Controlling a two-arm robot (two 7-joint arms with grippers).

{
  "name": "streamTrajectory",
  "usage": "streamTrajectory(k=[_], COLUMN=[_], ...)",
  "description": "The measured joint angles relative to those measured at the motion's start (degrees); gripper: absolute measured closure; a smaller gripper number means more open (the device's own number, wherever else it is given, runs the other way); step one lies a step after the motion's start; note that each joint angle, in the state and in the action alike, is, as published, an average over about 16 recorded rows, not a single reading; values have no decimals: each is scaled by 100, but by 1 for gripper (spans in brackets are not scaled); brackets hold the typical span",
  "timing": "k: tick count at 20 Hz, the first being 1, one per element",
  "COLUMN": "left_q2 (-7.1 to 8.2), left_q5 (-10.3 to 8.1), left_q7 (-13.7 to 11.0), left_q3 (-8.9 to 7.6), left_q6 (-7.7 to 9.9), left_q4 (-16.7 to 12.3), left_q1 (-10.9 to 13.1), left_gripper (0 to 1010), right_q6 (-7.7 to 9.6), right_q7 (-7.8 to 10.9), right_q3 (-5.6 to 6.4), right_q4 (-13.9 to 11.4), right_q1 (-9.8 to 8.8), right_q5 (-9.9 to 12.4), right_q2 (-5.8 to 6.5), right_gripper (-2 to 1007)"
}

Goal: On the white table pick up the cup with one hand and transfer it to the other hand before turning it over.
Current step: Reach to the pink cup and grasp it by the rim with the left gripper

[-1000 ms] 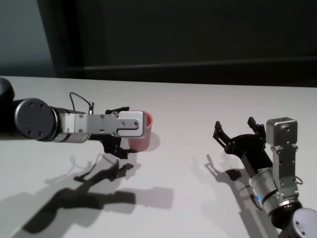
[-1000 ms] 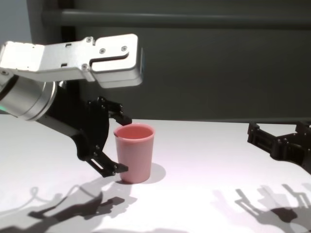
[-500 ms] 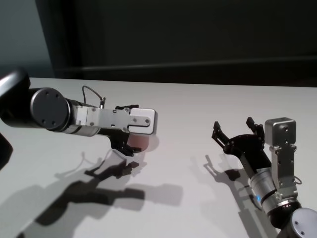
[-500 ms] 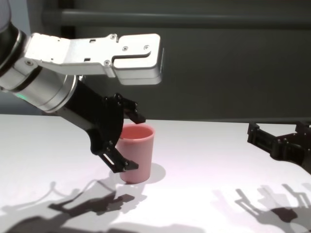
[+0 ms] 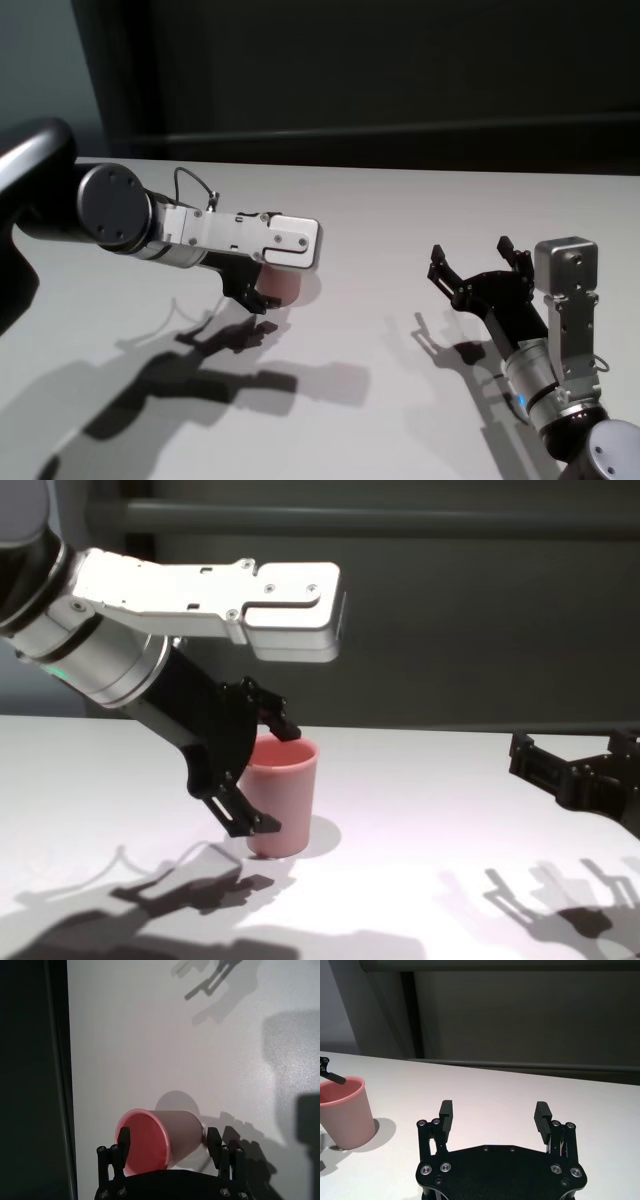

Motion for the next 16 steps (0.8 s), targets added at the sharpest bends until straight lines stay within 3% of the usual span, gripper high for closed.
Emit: streamTrajectory(k=[16], left_q2=[-123], left_q5=[128], left_q7=[-145], left_q3=[471], left_q6=[-176], left_q4=[506], left_q1=[-347], left_gripper=[27], right_q6=[0], right_q7=[0], right_q3=[0], right_q4=[0], right_q1=[0], right_q5=[0], right_q2=[0], right_gripper=[3])
